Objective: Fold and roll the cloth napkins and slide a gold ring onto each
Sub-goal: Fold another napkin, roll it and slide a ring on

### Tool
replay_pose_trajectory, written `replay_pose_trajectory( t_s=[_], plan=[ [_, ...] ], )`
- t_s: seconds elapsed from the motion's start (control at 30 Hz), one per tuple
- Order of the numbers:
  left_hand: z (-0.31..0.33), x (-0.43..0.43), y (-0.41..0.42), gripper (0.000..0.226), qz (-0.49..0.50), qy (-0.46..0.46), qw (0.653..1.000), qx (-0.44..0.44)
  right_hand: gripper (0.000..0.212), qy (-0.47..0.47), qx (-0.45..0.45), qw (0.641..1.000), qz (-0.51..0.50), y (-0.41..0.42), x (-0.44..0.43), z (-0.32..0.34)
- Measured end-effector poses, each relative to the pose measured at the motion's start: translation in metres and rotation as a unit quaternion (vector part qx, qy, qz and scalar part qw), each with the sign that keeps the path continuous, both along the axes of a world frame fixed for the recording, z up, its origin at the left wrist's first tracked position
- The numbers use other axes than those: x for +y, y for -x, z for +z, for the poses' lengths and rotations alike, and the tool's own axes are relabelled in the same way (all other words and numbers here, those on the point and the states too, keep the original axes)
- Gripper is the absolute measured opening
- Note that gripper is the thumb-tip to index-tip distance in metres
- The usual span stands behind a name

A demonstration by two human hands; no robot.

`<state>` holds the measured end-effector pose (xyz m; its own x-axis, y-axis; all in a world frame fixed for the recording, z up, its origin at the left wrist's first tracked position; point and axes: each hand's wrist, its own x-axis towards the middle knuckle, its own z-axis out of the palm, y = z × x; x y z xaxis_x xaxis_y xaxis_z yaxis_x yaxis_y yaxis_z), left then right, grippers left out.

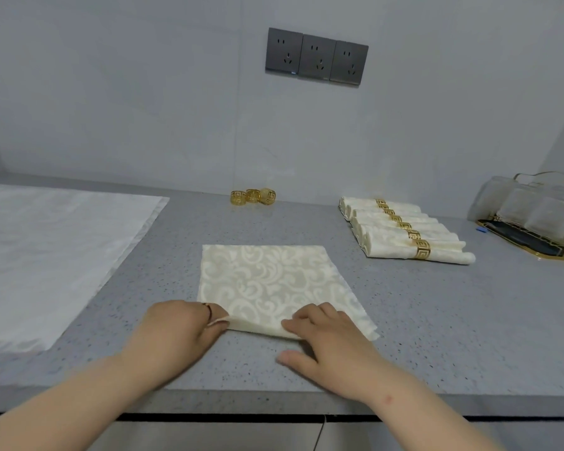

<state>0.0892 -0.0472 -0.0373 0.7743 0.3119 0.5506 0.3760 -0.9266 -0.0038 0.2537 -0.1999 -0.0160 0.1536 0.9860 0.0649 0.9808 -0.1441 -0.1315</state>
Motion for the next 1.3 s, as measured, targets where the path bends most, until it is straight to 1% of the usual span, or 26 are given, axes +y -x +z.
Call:
replay_pose_trajectory(
  t_s=[0.07,0.1,0.13,0.17,0.2,0.23,0.27,0.33,0.37,0.4,0.43,0.47,0.57,0.6,0.63,0.7,0.73,0.8,0.87,0.93,1.0,1.03,1.13,1.23,1.3],
  plan=[
    [0.002,0.003,0.008,0.030,0.010,0.029,1.000,-0.005,0.109,-0.031,0.006,0.999,0.010,-0.007,-0.005,-0.004],
    [0.002,0.005,0.012,0.029,0.008,0.041,0.999,-0.004,0.101,-0.049,0.006,0.999,0.008,-0.011,-0.005,-0.006],
    [0.001,0.007,0.015,0.029,0.001,0.054,0.999,-0.004,0.085,-0.063,-0.006,0.998,0.013,-0.017,-0.006,-0.009],
    [-0.001,0.009,0.018,0.029,-0.008,0.059,0.998,-0.007,0.066,-0.088,-0.045,0.995,0.019,-0.023,-0.007,-0.009],
    [-0.002,0.010,0.021,0.029,-0.021,0.061,0.998,-0.011,0.050,-0.089,-0.055,0.995,0.004,-0.028,-0.010,-0.010],
    [-0.003,0.012,0.024,0.029,-0.034,0.064,0.997,-0.014,0.039,-0.098,-0.050,0.994,-0.009,-0.034,-0.014,-0.009],
    [-0.003,0.013,0.027,0.027,-0.038,0.061,0.997,-0.019,0.034,-0.124,-0.054,0.991,-0.015,-0.042,-0.017,-0.014],
    [-0.007,0.014,0.030,0.023,-0.032,0.053,0.998,-0.031,0.034,-0.129,0.004,0.991,-0.028,-0.051,-0.023,-0.015],
    [-0.008,0.014,0.032,0.025,-0.021,0.075,0.997,-0.030,0.035,-0.140,0.039,0.989,-0.041,-0.055,-0.026,-0.013],
    [-0.009,0.014,0.033,0.033,-0.006,0.106,0.994,-0.034,0.033,-0.155,0.057,0.985,-0.056,-0.059,-0.029,-0.016],
    [-0.008,0.015,0.034,0.039,0.010,0.139,0.989,-0.042,0.027,-0.147,0.068,0.985,-0.058,-0.063,-0.030,-0.018],
    [-0.008,0.014,0.036,0.041,0.024,0.189,0.981,-0.040,0.024,-0.148,0.085,0.984,-0.058,-0.065,-0.030,-0.020],
    [0.002,0.010,0.033,0.029,0.043,0.314,0.947,-0.060,0.016,-0.147,0.166,0.970,-0.097,-0.066,-0.028,-0.018],
    [0.005,0.010,0.031,0.028,0.047,0.342,0.936,-0.072,0.018,-0.142,0.192,0.964,-0.117,-0.066,-0.026,-0.015],
    [0.006,0.012,0.028,0.029,0.053,0.354,0.930,-0.081,0.023,-0.140,0.208,0.958,-0.136,-0.067,-0.023,-0.013],
    [0.009,0.014,0.022,0.039,0.079,0.363,0.923,-0.101,0.029,-0.147,0.236,0.945,-0.171,-0.067,-0.017,-0.010],
    [0.010,0.016,0.019,0.035,0.091,0.371,0.917,-0.116,0.032,-0.156,0.245,0.940,-0.180,-0.066,-0.014,-0.008],
    [0.011,0.019,0.012,0.022,0.118,0.376,0.909,-0.138,0.035,-0.160,0.258,0.933,-0.194,-0.064,-0.006,-0.007],
    [0.009,0.021,0.006,0.018,0.144,0.349,0.917,-0.130,0.031,-0.152,0.245,0.936,-0.199,-0.065,0.001,-0.007],
    [0.008,0.023,0.002,0.019,0.164,0.319,0.928,-0.101,0.023,-0.131,0.175,0.953,-0.208,-0.066,0.007,-0.008],
    [0.009,0.026,0.000,0.020,0.178,0.312,0.930,-0.077,0.017,-0.106,0.107,0.966,-0.208,-0.067,0.012,-0.007],
    [0.010,0.027,0.001,0.020,0.184,0.315,0.929,-0.065,0.016,-0.096,0.091,0.970,-0.203,-0.068,0.014,-0.006],
    [0.010,0.031,0.001,0.021,0.195,0.318,0.927,-0.031,0.018,-0.075,0.080,0.975,-0.195,-0.071,0.021,-0.003],
    [0.013,0.027,0.001,0.023,0.201,0.285,0.937,0.002,0.027,-0.058,0.092,0.974,-0.198,-0.075,0.028,-0.002],
    [0.012,0.029,0.000,0.026,0.187,0.249,0.950,-0.008,0.018,-0.049,0.112,0.971,-0.205,-0.077,0.033,-0.001]
  ],
)
